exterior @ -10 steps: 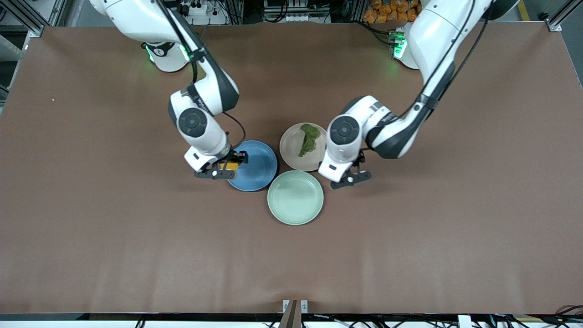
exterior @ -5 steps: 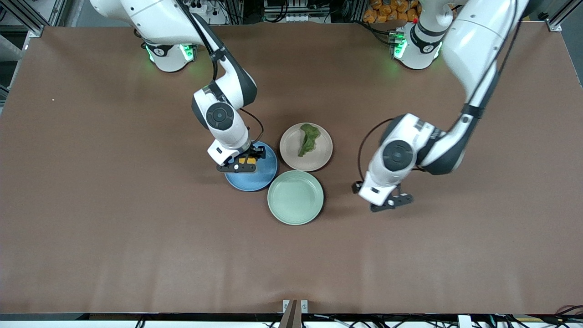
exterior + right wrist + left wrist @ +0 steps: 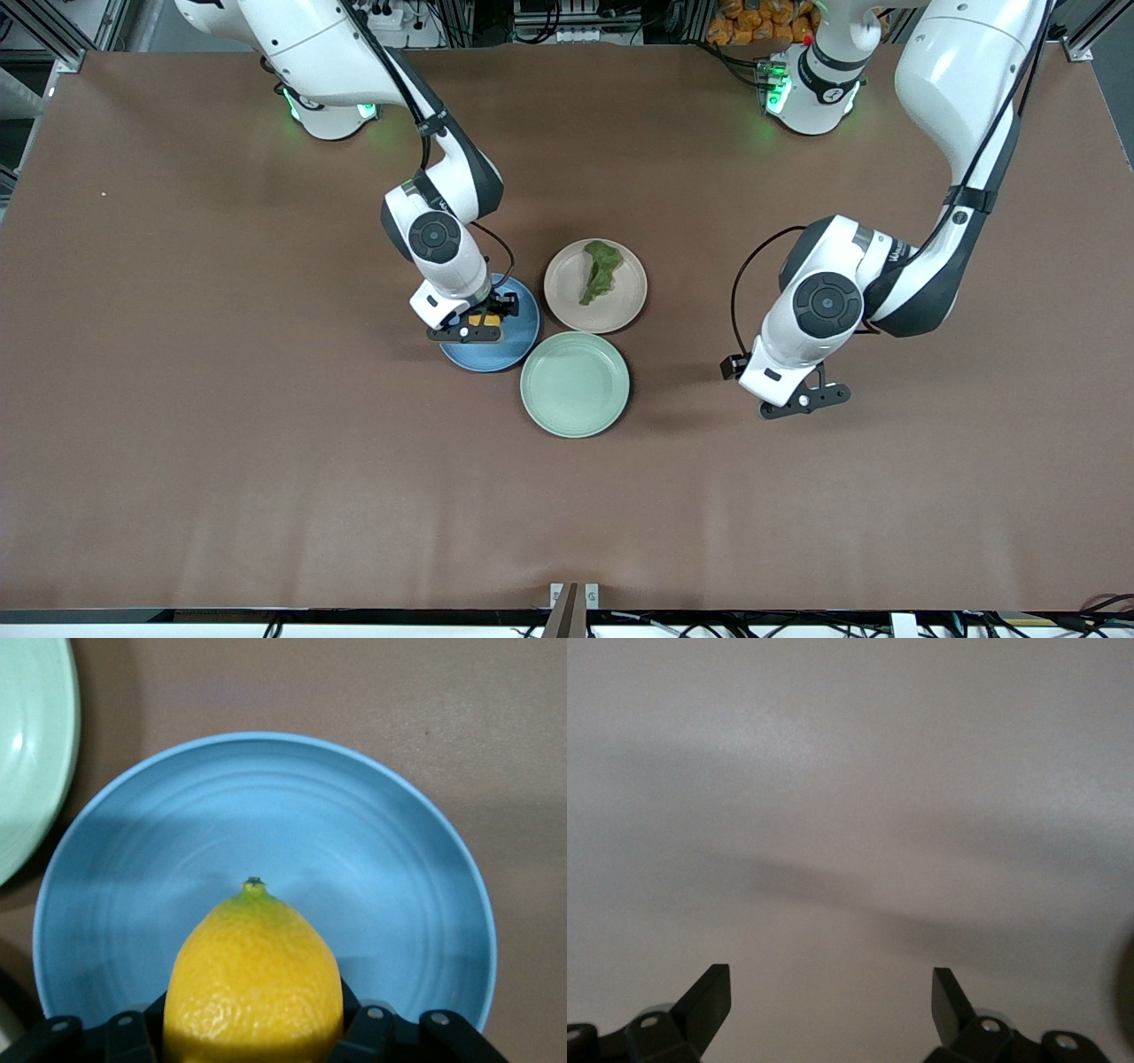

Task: Place lemon and lettuce in plates
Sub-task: 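Release the lettuce onto the beige plate with the left gripper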

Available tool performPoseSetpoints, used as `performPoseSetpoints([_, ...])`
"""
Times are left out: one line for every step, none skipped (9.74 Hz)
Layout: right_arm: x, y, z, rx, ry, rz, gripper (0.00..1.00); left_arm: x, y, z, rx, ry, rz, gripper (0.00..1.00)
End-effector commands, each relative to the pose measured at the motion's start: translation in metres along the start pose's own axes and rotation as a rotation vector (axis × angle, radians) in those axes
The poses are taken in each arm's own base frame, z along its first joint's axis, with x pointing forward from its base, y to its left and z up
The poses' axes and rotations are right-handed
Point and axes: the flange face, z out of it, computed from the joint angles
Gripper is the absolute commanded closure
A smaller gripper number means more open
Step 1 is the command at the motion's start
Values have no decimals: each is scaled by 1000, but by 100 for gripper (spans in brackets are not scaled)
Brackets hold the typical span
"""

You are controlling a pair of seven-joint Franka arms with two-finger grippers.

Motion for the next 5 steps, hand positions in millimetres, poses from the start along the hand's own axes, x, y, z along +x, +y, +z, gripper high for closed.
performPoseSetpoints([5,-4,8,-12,24,-13,59,4,-22,-1,18,-19,21,0])
performPoseSetpoints([5,-4,10,-14,23,-14,56,0,-27,-8,2,-30,57,0])
performPoseSetpoints([4,-4,13,-16,21,-17,50,0,-41,-5,-6,-58,74,0])
performPoseSetpoints([4,-4,13,-16,21,-13,32,-7,-44,-3,-20,-86,119,0])
performPoseSetpoints([4,-4,13,-15,22,-12,13,-10,-57,-1,-36,-112,145,0])
